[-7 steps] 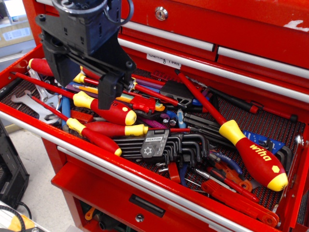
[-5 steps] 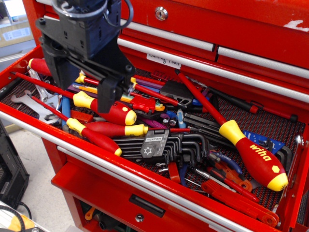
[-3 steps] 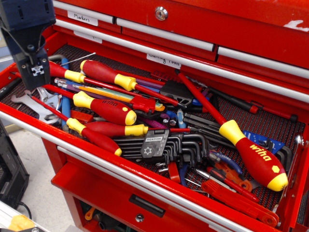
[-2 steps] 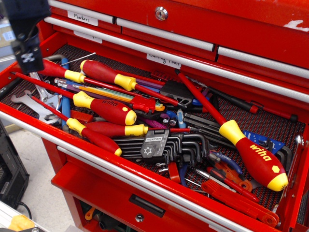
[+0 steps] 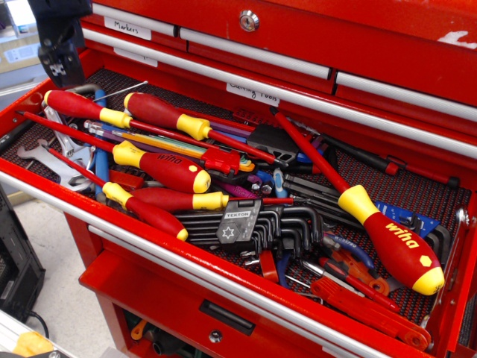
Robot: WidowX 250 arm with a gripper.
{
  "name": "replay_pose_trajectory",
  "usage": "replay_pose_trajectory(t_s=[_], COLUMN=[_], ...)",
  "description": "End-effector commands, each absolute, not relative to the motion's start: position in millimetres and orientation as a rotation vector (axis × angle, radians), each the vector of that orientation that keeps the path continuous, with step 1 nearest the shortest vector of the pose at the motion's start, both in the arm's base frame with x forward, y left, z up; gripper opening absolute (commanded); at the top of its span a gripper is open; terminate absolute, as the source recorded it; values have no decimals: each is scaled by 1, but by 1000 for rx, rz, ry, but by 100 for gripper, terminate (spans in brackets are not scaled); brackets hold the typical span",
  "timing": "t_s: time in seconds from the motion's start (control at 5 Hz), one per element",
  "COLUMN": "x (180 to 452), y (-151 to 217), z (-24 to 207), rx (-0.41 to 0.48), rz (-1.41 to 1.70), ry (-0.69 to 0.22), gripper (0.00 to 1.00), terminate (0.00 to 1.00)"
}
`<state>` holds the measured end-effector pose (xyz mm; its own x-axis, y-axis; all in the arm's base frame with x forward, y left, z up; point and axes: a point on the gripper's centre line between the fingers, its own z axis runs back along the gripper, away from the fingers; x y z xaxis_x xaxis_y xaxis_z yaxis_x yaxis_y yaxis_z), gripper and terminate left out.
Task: Pick up red srewdriver
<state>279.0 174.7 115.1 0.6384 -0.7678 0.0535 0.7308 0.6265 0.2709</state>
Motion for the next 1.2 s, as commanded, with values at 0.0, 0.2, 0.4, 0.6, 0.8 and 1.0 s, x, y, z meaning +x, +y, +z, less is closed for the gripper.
replay_pose_trajectory(t_s=[0.0, 0.2, 0.4, 0.6, 0.8, 1.0], x=[317, 323, 325, 322, 323, 324], y=[184, 182, 178, 176, 178, 182], z=[111, 98, 83, 65, 57, 47], rx=[253, 234, 208, 173, 140, 128], rz=[-983, -1015, -1033, -1034, -1023, -1041], ry=[-224, -246, -262, -290, -299, -297], gripper=[100, 100, 100, 100, 100, 100], terminate=[0, 0, 0, 0, 0, 0])
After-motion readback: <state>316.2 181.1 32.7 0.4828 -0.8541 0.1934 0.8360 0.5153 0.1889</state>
